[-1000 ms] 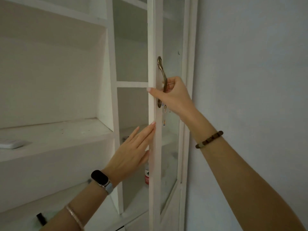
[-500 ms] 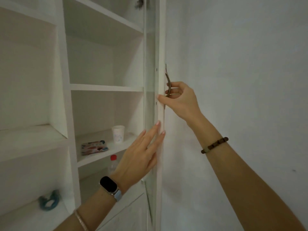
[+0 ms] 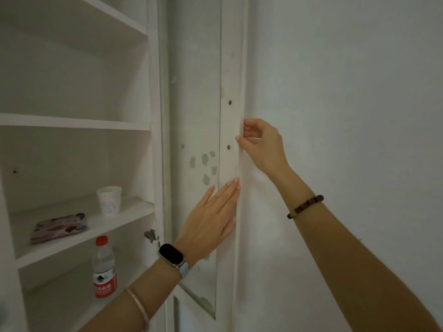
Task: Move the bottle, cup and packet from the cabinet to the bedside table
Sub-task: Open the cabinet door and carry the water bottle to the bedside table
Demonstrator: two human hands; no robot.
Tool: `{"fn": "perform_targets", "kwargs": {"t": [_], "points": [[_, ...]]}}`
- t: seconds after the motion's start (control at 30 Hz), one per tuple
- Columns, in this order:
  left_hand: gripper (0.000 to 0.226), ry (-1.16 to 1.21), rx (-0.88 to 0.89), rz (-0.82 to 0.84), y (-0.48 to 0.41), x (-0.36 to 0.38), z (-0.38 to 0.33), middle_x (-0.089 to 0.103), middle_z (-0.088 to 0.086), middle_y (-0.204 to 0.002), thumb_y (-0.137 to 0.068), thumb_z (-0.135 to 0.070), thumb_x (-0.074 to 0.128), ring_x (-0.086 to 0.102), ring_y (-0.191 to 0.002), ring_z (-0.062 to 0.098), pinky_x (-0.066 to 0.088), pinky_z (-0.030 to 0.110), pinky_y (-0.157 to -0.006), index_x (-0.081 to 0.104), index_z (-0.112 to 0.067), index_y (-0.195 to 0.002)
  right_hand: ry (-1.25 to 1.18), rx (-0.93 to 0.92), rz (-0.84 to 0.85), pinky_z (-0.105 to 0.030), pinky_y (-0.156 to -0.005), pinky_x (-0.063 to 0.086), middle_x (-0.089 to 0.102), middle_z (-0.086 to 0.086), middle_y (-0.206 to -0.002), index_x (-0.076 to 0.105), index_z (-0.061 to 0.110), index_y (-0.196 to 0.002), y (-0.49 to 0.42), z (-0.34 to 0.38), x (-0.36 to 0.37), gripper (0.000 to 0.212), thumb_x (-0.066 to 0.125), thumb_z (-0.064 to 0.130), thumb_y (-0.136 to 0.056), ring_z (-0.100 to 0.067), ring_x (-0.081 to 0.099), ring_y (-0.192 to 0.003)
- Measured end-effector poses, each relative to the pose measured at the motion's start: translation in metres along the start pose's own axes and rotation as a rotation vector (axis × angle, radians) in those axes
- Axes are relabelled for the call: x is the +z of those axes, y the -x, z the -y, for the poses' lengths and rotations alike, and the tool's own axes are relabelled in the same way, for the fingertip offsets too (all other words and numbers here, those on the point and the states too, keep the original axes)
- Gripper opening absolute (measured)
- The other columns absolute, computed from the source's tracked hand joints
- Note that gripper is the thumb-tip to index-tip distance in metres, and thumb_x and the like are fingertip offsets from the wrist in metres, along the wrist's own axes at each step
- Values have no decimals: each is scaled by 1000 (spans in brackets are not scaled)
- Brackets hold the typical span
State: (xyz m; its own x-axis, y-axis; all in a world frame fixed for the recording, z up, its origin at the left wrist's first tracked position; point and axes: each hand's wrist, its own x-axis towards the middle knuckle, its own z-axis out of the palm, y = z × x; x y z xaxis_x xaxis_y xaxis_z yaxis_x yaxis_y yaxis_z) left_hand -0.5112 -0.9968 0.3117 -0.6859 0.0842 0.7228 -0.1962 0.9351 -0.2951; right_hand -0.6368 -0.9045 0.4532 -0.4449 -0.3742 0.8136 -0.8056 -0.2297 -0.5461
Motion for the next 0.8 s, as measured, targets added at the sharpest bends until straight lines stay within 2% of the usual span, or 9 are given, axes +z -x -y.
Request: {"fn": "perform_targets", "kwargs": {"t": [0.1,0.3,0.5,0.63,0.8], "points": [[60,-23,7,13,-12,16,-2,4,8,-159,-98,-26,31,3,-146,15,18,40,-117,8,-6,-150,12,3,11,-8,-78,51,67,-2,-110,64,10,-119,-7,-12,-5,33,68,8,-86,-2,61,-87],[61,-29,-5,21,-31,37,-1,1,6,-159,-98,-28,32,-1,-146,14,16,39,-118,6,-8,-150,16,5,-4,-5,-78,49,66,2,-109,63,11,-121,-19,-32,-8,33,64,4,-88,0,59,-88],[60,-50,-5,54,-40,49,1,2,5,-159,-98,-32,26,-2,-146,14,16,40,-118,7,-9,-150,30,23,-38,-4,-78,47,65,-2,-115,62,11,-122,-26,-48,-6,34,63,4,-89,-5,60,-93],[60,-71,3,66,-42,51,2,3,5,-159,-98,-31,29,-1,-146,15,16,40,-118,8,-9,-150,25,33,-44,-12,-86,50,66,-3,-116,62,11,-123,-28,-51,-6,35,63,5,-89,-7,61,-96],[60,-75,4,66,-40,46,5,6,5,-159,-98,-29,34,0,-146,15,13,41,-119,10,-10,-150,30,28,-101,-5,-81,47,62,-4,-118,58,11,-128,-23,-49,-1,41,62,5,-88,-8,61,-97]]}}
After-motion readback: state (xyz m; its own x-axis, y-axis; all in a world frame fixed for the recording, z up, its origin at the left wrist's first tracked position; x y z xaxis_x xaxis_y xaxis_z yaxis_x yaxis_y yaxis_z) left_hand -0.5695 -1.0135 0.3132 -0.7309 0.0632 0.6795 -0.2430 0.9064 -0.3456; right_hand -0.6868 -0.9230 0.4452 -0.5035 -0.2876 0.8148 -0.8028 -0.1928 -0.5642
